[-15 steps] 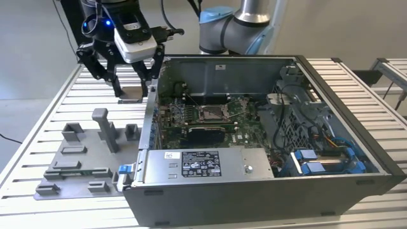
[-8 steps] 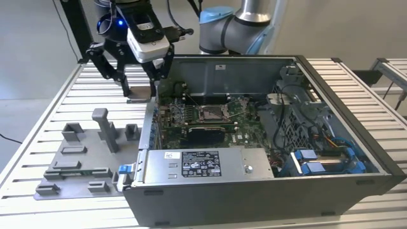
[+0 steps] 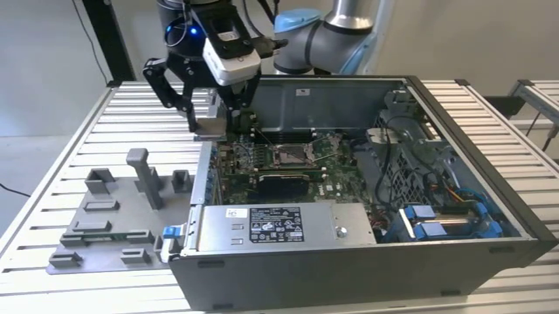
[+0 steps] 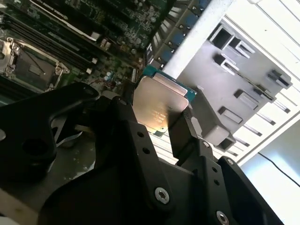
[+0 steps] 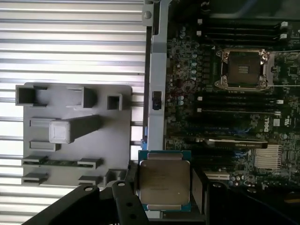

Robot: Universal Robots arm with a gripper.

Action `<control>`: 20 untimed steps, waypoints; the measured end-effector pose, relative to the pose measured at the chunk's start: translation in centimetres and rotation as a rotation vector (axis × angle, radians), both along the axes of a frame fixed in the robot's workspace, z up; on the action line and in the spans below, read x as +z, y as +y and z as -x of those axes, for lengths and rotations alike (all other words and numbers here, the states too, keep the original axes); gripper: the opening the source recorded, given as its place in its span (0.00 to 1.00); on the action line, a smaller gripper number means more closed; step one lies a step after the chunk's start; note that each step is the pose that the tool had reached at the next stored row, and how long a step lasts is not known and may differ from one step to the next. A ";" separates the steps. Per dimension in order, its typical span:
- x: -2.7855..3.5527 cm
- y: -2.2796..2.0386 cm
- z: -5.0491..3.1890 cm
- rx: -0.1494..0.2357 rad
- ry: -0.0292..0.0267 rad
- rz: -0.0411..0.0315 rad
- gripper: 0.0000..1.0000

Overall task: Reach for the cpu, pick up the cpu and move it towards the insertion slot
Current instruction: 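Pick up the cpu and move it towards the insertion slot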

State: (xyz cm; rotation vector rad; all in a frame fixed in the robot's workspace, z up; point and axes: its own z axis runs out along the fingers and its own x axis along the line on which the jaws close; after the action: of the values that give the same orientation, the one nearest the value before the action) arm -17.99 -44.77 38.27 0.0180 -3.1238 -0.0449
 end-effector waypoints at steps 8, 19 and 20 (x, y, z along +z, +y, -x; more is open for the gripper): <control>0.00 0.01 -3.67 0.000 0.0000 0.0000 0.00; -0.01 0.01 -8.65 0.000 0.0000 0.0000 0.00; -0.01 0.01 -9.11 0.000 0.0000 0.0000 0.00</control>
State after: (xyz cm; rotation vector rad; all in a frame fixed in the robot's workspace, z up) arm -8.88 -44.77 38.26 0.0180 -3.1238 -0.0449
